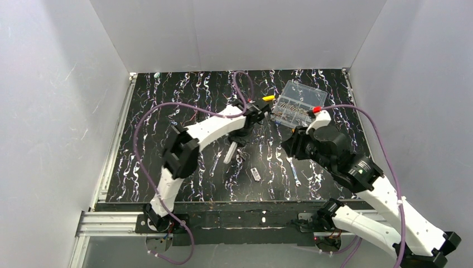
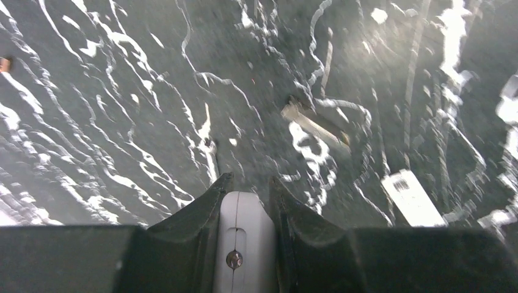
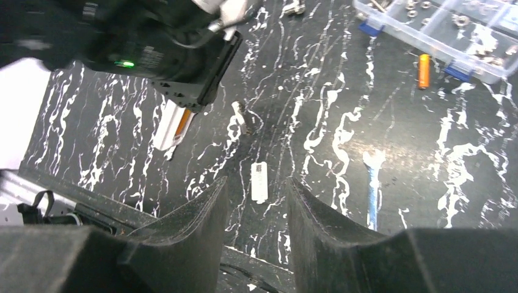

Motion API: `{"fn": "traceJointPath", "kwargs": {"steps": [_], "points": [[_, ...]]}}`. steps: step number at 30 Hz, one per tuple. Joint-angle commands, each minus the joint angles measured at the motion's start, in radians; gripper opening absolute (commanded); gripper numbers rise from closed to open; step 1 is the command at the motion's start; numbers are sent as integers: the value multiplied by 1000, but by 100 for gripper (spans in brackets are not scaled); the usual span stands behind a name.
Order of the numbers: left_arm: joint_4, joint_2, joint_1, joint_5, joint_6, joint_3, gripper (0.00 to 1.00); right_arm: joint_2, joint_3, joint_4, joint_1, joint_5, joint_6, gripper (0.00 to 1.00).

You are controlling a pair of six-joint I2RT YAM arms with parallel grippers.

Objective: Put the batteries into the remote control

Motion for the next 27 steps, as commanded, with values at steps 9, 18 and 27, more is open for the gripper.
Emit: {"fn": "traceJointPath", "kwargs": {"steps": [9, 18, 27], "points": [[-388, 367, -101, -520, 29, 260, 0, -167, -78, -72, -9, 142, 82, 47], [-315, 255, -101, -528, 19, 158, 0, -154, -73, -66, -9, 140, 71, 47], [-329, 28, -99, -475, -29, 108, 0, -147, -84, -62, -9, 129, 61, 47]]}}
